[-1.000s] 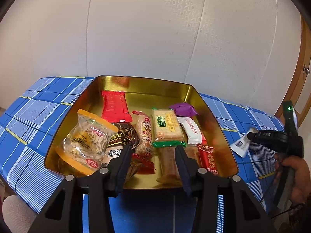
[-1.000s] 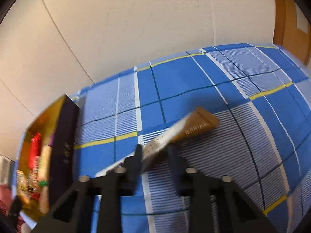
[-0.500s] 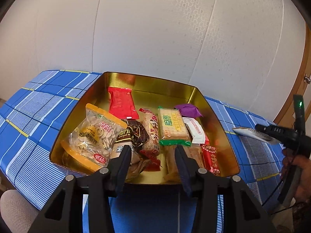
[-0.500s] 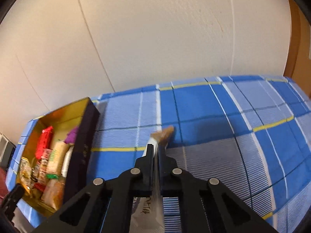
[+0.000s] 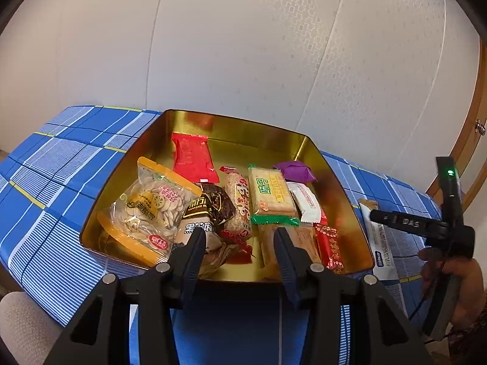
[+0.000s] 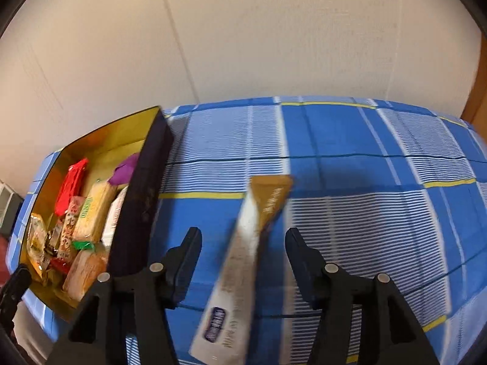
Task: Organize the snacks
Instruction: 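Carry the stick pack into the tin tray and open the right gripper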
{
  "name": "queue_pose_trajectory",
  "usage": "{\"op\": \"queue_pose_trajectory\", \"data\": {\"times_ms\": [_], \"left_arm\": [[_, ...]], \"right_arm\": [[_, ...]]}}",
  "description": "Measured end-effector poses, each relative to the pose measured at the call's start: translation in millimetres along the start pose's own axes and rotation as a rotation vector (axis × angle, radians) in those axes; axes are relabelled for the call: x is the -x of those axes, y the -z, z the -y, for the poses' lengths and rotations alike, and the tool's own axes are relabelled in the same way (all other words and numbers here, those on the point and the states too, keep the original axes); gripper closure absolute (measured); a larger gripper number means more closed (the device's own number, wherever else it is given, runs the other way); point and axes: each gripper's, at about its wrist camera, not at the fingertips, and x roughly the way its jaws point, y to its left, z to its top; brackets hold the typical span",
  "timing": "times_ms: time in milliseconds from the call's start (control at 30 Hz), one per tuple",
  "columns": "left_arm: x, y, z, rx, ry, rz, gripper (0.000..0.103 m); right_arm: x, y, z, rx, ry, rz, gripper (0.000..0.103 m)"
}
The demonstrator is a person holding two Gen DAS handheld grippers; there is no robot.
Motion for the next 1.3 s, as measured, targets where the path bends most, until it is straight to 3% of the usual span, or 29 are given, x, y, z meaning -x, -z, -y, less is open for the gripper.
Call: {"op": "queue_pose_trajectory", "data": {"times_ms": [200, 267, 367, 500, 833, 967, 1133, 1300], "left_arm": [[1, 0, 1, -0.003, 0.007, -0.001, 0.056], [1, 0, 0, -0.001, 0.006, 0.000, 0.056], [1, 1, 0, 0.001, 0.008, 0.000, 0.056], [1, 1, 1, 0.000, 0.012, -0.002, 0.056], [1, 2, 1, 0.007, 0.016, -0.001, 0.056], [2, 1, 0, 0.008, 0.021, 0.000, 0.056], [3, 0, -3, 0.013, 0.019, 0.004, 0.056], [5, -2, -7, 0.020, 0.013, 0.003, 0.056]], "right_arm": [[-24, 8, -9, 0.000, 0.058, -0.043, 0.044], [-27, 12, -14, 0.037, 0.097, -0.021, 0.047], [-26, 18, -19, 0.086, 0.128, 0.016, 0.074], [-22, 24, -13, 0.072, 0.115, 0.048, 0.084], [15, 11, 1, -0.025, 0.032, 0.170, 0.085], [26, -9, -28, 0.045, -0.054, 0.177, 0.085], [14, -35, -93, 0.221, -0.145, 0.102, 0.085], [-24, -59, -161, 0.411, -0.136, 0.019, 0.084]]}}
